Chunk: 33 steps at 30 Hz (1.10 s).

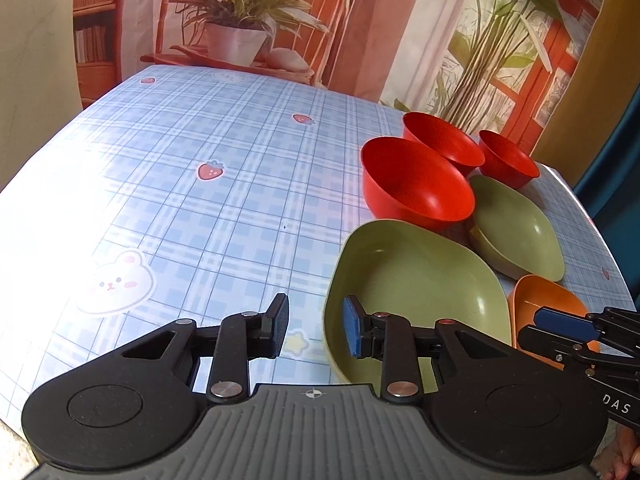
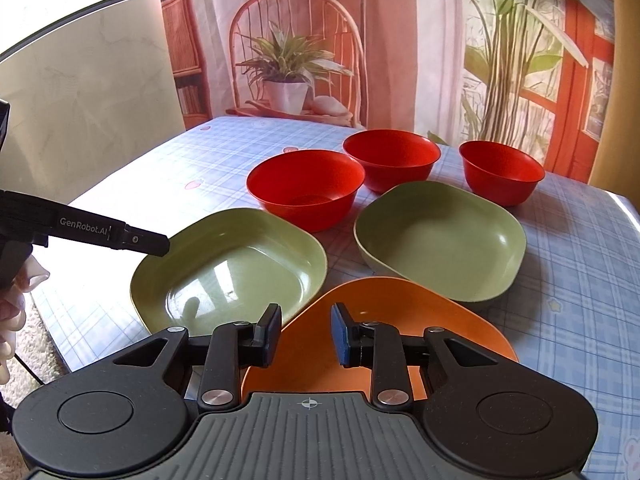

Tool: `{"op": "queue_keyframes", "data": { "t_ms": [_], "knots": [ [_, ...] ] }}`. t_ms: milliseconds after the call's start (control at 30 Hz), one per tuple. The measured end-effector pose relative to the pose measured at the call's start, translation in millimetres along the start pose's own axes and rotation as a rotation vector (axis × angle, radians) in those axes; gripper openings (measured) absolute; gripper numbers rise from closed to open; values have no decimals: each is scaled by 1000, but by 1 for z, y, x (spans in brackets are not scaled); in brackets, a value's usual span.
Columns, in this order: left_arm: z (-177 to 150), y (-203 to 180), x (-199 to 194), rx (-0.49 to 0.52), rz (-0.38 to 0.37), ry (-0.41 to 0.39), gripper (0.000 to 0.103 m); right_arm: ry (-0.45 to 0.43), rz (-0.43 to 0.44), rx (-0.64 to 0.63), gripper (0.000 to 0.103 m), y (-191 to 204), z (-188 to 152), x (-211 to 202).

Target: Organize plates and bowls

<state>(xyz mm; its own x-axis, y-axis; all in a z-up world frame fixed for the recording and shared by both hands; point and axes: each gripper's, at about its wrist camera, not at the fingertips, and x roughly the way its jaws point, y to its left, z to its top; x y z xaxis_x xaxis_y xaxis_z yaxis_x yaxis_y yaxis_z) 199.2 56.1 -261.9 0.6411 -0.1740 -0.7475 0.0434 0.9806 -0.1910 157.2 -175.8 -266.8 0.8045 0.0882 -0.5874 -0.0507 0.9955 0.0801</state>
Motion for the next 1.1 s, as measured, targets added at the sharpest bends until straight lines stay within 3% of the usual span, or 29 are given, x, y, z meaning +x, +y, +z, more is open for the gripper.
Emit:
{"op": "queue_keyframes", "data": {
  "t_ms": [167,600,767,900,1100],
  "knots": [
    [-6,21,8,-90,-42,25,32,15,-8,-8,26,3,6,6],
    [-13,28,8,-94,-49,12,31,32,10,-54,26,21,23,22],
    [-15,32,8,-109,-37,8,19,51,43,-30,17,22,24,26],
    [-15,36,8,-152,-71,18,10,30,80,-14,16,23,26,22],
    [-10,24,-5,-98,-61,-21,10,-8,83,-1,16,21,30,13]
  ]
}}
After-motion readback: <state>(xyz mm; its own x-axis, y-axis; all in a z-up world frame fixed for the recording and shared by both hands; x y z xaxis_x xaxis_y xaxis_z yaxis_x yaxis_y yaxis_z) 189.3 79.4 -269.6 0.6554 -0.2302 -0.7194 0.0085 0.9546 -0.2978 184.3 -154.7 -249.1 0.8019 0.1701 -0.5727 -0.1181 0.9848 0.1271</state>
